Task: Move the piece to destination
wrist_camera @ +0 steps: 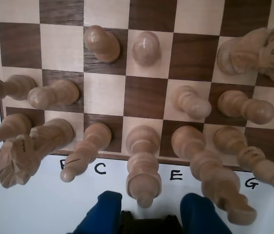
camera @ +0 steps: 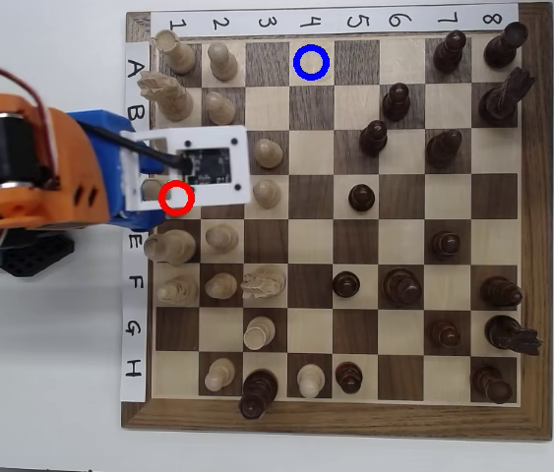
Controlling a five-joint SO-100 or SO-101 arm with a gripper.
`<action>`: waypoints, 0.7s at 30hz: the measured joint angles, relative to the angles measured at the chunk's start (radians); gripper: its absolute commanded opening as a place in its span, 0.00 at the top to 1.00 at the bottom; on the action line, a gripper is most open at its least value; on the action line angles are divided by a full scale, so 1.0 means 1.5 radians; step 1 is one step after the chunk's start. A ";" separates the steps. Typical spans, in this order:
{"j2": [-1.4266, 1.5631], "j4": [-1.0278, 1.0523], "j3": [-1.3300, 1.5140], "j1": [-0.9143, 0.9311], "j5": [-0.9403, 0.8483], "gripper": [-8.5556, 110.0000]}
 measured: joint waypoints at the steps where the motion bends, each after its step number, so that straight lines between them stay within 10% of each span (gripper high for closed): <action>1: -0.003 0.000 0.003 -0.001 0.000 0.75; 21: -0.034 -0.001 0.039 -0.001 0.000 0.77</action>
